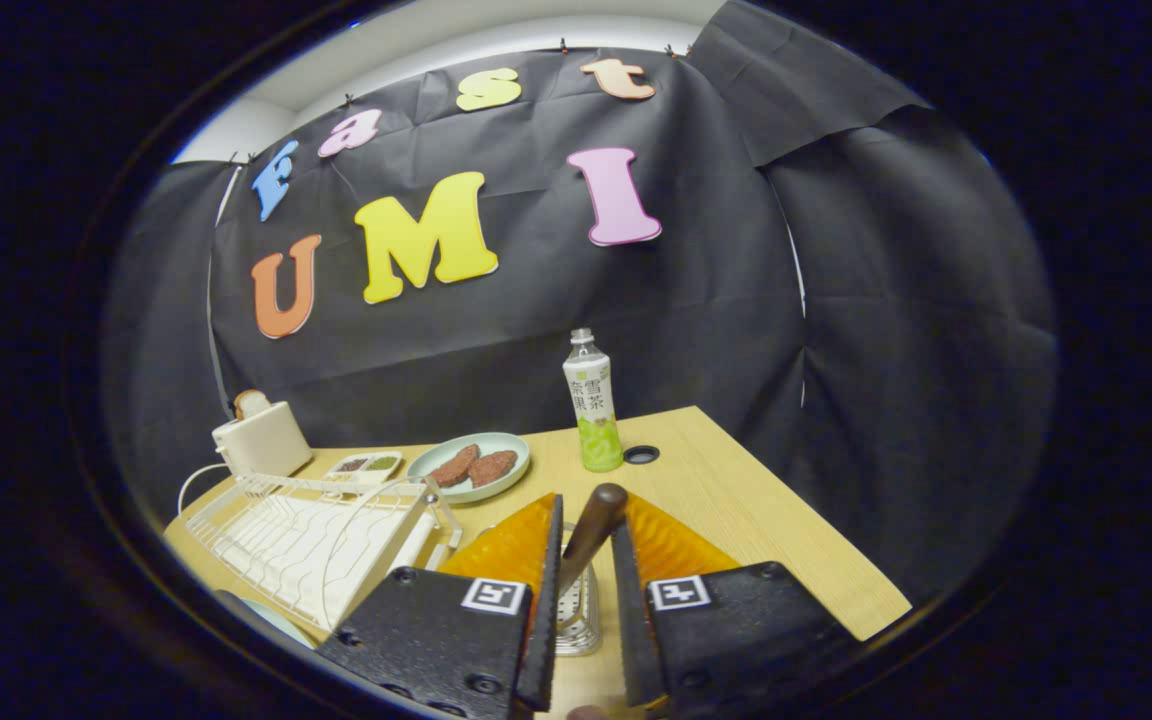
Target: Take the plate from the dish rack, then take the spoon from the basket and place it into the plate.
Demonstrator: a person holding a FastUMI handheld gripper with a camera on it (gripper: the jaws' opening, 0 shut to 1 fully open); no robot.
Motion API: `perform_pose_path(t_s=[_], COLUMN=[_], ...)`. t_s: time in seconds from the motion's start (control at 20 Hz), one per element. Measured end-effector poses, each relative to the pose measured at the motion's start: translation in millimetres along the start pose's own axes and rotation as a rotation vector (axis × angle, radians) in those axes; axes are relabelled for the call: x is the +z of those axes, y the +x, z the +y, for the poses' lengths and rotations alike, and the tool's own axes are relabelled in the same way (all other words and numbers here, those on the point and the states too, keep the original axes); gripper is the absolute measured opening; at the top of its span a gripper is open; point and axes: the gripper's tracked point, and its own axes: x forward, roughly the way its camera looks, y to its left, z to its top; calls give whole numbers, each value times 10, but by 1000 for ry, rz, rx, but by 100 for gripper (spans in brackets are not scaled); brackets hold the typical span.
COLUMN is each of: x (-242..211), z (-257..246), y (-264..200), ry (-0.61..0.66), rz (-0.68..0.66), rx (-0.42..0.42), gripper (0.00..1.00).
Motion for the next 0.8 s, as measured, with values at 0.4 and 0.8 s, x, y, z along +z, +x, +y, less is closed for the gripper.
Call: perform_pose_path(t_s=[0.4,0.8], x=[231,923], z=[164,414], y=[-185,-894], ry=[-4,-44], rz=[-46,-203], rx=[-5,-25], gripper=[13,12])
